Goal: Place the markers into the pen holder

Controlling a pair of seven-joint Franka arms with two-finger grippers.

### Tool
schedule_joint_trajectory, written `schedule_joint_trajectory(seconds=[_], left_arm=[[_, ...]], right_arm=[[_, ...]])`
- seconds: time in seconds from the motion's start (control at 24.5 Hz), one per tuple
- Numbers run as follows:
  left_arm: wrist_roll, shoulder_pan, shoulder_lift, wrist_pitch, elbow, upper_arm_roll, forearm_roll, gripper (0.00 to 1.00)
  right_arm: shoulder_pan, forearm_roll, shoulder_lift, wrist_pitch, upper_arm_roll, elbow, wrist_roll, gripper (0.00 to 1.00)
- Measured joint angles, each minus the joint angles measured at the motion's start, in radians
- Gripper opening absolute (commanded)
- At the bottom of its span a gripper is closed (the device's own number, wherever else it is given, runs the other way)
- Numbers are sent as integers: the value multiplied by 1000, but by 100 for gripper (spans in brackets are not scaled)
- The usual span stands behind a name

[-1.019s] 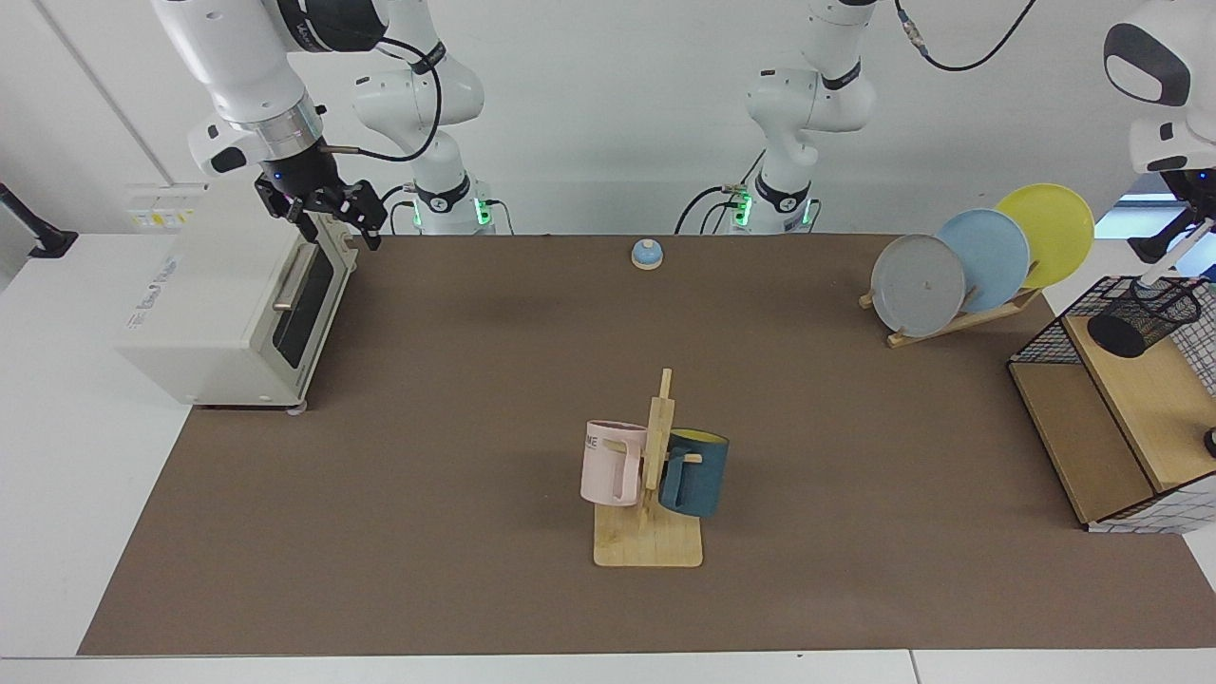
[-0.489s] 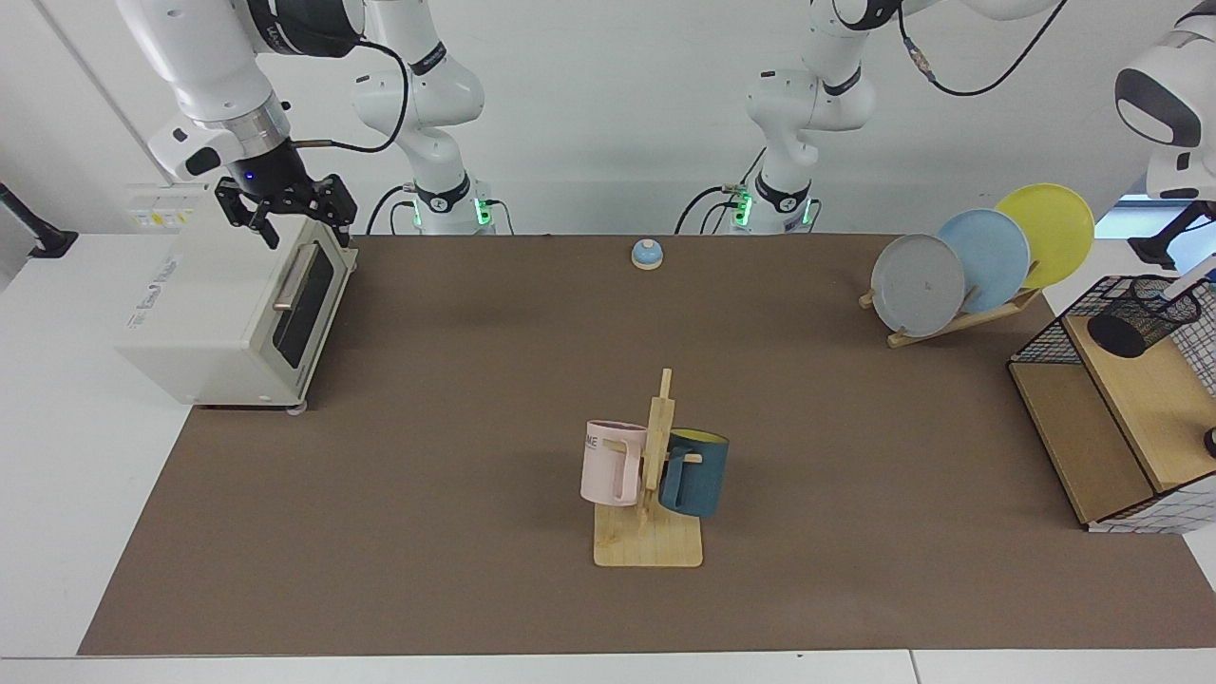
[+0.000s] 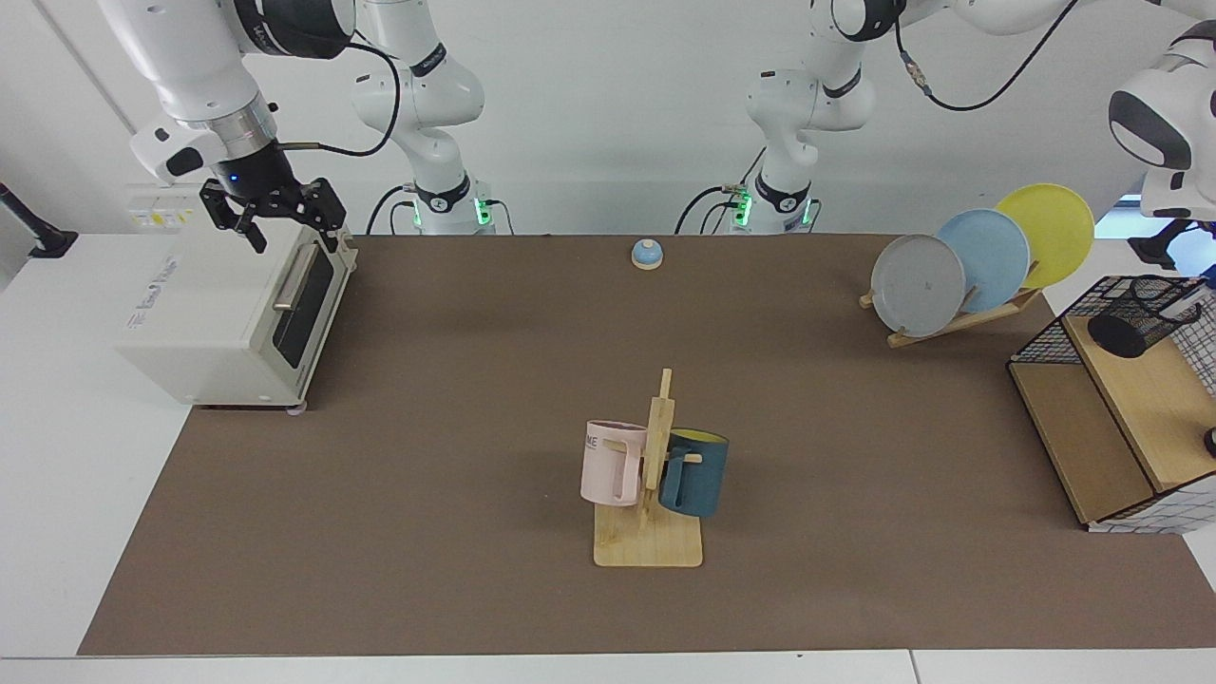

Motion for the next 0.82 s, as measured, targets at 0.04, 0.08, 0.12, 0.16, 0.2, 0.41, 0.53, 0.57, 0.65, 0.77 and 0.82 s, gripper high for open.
schedule_joint_trajectory(seconds=[0.04, 0.08, 0.12, 0.16, 0.2, 0.41, 0.53, 0.57, 0.65, 0.77, 0.82], left_arm=[[0, -1, 0, 5, 1, -1, 0, 100], [0, -3, 0, 7, 1, -3, 0, 100], [0, -6, 0, 8, 2, -6, 0, 100], [-2, -11, 0, 8, 4, -10, -2, 100], [-9, -18, 0, 8, 5, -15, -6, 100], [-137, -45, 0, -12, 10, -84, -83, 100], [-251, -47, 0, -17, 10, -143, -150, 100], [-291, -47, 0, -25, 10, -160, -177, 100], [-389, -47, -1, -61, 10, -190, -241, 100], [-582, -47, -6, -119, 1, -236, -316, 100], [-638, -47, -12, -126, -9, -253, -329, 100]], right_arm=[[-1, 0, 0, 0, 0, 1, 0, 100], [-2, 0, 1, 0, 0, 1, 1, 100], [-2, 0, 1, 0, 0, 2, 1, 100], [-2, 1, 1, 0, 0, 2, 1, 100], [-2, 1, 1, 0, 0, 3, 1, 100], [-5, 1, 1, 0, 0, 6, 1, 100], [-11, 1, 1, 0, 0, 6, 1, 100], [-12, 1, 1, 0, 0, 6, 1, 100], [-12, 1, 1, 0, 0, 6, 1, 100], [-12, 1, 1, 0, 0, 6, 1, 100], [-12, 1, 1, 0, 0, 6, 1, 100]])
